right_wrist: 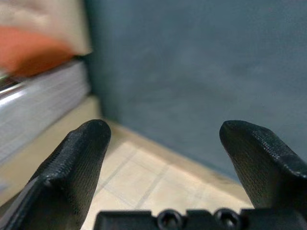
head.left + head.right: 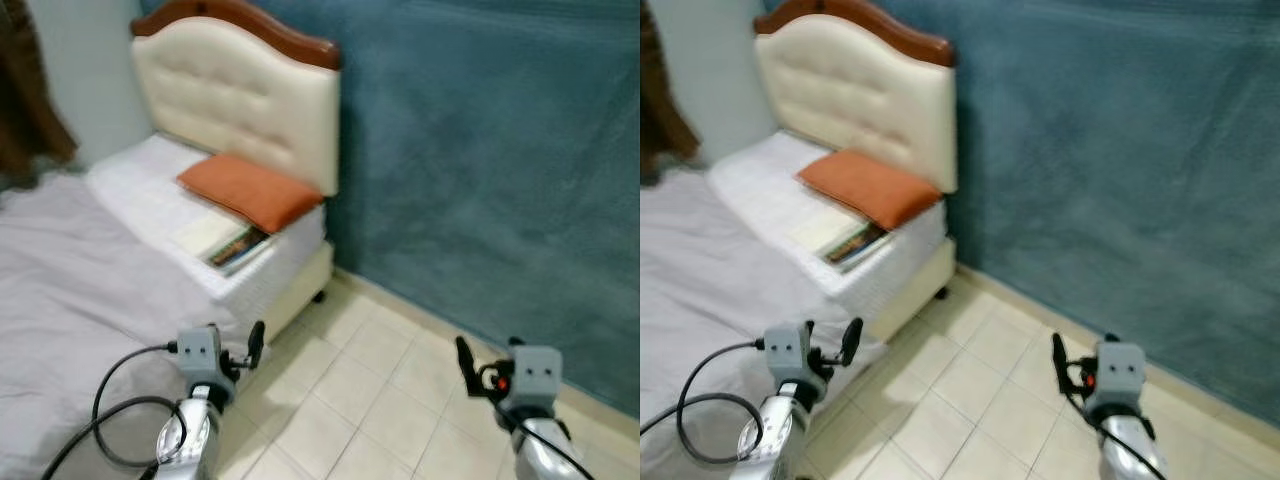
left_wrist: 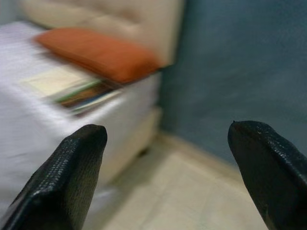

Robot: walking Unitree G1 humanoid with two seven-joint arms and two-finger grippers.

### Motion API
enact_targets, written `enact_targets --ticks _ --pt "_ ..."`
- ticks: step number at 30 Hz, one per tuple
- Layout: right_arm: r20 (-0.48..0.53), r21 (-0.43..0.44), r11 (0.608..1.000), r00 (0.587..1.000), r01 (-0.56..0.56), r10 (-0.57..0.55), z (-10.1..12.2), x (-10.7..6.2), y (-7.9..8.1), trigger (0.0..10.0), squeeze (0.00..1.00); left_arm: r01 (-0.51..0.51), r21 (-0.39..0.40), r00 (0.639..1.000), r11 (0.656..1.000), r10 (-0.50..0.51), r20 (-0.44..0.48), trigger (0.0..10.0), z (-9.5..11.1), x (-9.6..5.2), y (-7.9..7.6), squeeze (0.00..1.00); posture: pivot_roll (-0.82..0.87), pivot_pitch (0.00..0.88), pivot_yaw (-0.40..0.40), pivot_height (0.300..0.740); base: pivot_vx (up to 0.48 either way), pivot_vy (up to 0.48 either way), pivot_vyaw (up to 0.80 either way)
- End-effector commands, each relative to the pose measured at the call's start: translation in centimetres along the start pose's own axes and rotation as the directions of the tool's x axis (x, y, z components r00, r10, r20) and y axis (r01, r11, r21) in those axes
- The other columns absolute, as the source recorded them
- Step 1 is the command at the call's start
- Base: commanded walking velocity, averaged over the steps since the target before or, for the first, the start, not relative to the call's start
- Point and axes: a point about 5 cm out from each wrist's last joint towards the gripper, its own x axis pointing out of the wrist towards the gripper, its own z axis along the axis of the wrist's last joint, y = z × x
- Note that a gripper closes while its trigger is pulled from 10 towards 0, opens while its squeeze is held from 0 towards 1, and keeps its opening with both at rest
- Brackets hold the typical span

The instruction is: Clean up the room

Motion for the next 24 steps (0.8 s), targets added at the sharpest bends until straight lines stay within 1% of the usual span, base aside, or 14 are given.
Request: enact_targets --ticks 1,2,3,5,6,7,9,10,13,16,19,20,22,24 --pt "0.03 0.032 0.999 0.999 -0.038 0.037 0.5 -1.0 0.9 10.0 0.0 0.045 0.012 0.999 0.999 -0.046 0.019 10.0 0.4 -1.5 0.5 0.0 -0.13 0.0 0.009 0.74 0.386 0.0 -0.74" --pt "0.03 0.032 0.999 0.999 -0.038 0.037 0.5 -1.0 0.9 10.0 0.0 0.045 0.012 0.999 0.999 -0.046 0.019 10.0 0.4 -1.5 0.5 0.0 -0.13 0.0 0.009 0.74 0.386 0.0 -0.74" --pt "0.024 0.031 0.997 0.998 -0.064 0.063 0.3 -1.3 1.3 10.0 0.0 0.068 0.044 0.998 0.997 -0.067 -0.015 10.0 -0.3 -2.0 0.3 0.0 -0.13 0.0 -0.001 0.74 0.0 0.0 -0.74" --pt "0.023 0.029 0.997 0.997 -0.069 0.069 0.3 -1.2 1.3 10.0 0.0 0.065 0.044 0.997 0.997 -0.064 -0.031 10.0 -0.6 -2.0 0.2 0.0 -0.12 0.0 -0.002 0.74 0.0 0.0 -0.74" --pt "0.022 0.015 0.996 0.996 -0.089 0.088 0.2 -0.6 1.4 10.0 0.0 0.054 0.033 0.996 0.998 -0.051 -0.077 10.0 -1.2 -1.7 -0.1 0.0 -0.12 0.0 -0.016 0.74 0.0 0.0 -0.74" --pt "0.02 0.009 0.995 0.995 -0.095 0.095 0.2 -0.4 1.4 10.0 0.0 0.036 0.043 0.995 0.998 -0.031 -0.095 10.0 -1.4 -1.4 -0.1 0.0 -0.12 0.0 -0.022 0.74 0.0 0.0 -0.74" --pt "0.019 0.006 0.995 0.995 -0.098 0.098 0.3 -0.3 1.3 10.0 0.0 0.023 0.048 0.994 0.999 -0.018 -0.108 10.0 -1.5 -1.3 0.0 0.0 -0.11 0.0 -0.028 0.74 0.0 0.0 -0.74" --pt "0.008 -0.004 0.993 0.993 -0.116 0.116 0.5 -0.2 1.0 10.0 0.0 0.034 0.077 0.994 0.996 -0.026 -0.104 10.0 -1.1 -1.1 -0.2 0.0 -0.11 0.0 -0.055 0.74 0.0 0.0 -0.74" --pt "-0.007 -0.021 0.991 0.991 -0.132 0.132 0.5 -0.2 0.7 10.0 0.0 0.046 0.081 0.996 0.996 -0.04 -0.08 10.0 -0.4 -0.7 -0.4 0.0 -0.11 0.0 -0.055 0.74 0.0 0.0 -0.75" --pt "-0.027 -0.025 0.991 0.991 -0.134 0.134 0.1 0.2 0.7 10.0 0.0 0.06 0.092 0.995 0.994 -0.053 -0.084 10.0 -0.2 -0.4 -0.7 0.0 -0.11 0.0 -0.038 0.74 0.0 -0.463 -0.74" --pt "0.007 -0.011 0.993 0.993 -0.117 0.117 0.6 0.5 0.8 10.0 0.0 0.053 0.082 0.993 0.995 -0.044 -0.111 10.0 -0.7 -0.4 -0.9 0.0 -0.12 0.0 -0.018 0.74 0.0 -0.454 -0.16" --pt "0.01 0.001 0.994 0.994 -0.107 0.107 0.6 0.5 0.8 10.0 0.0 0.066 0.088 0.99 0.994 -0.055 -0.127 10.0 -1.0 -0.6 -1.0 0.0 -0.13 0.0 -0.013 0.74 0.0 -0.446 -0.78" --pt "-0.004 -0.004 0.995 0.995 -0.096 0.096 0.5 0.5 0.8 10.0 0.0 0.08 0.102 0.988 0.992 -0.065 -0.141 10.0 -1.2 -0.8 -0.9 0.0 -0.13 0.0 0.001 0.74 0.0 -0.446 -0.8" --pt "-0.005 -0.005 0.995 0.995 -0.1 0.1 0.4 0.6 0.9 10.0 0.0 0.099 0.113 0.987 0.989 -0.083 -0.138 10.0 -0.9 -0.4 -1.1 0.0 -0.14 0.0 0.01 0.74 0.0 -0.446 -0.8"
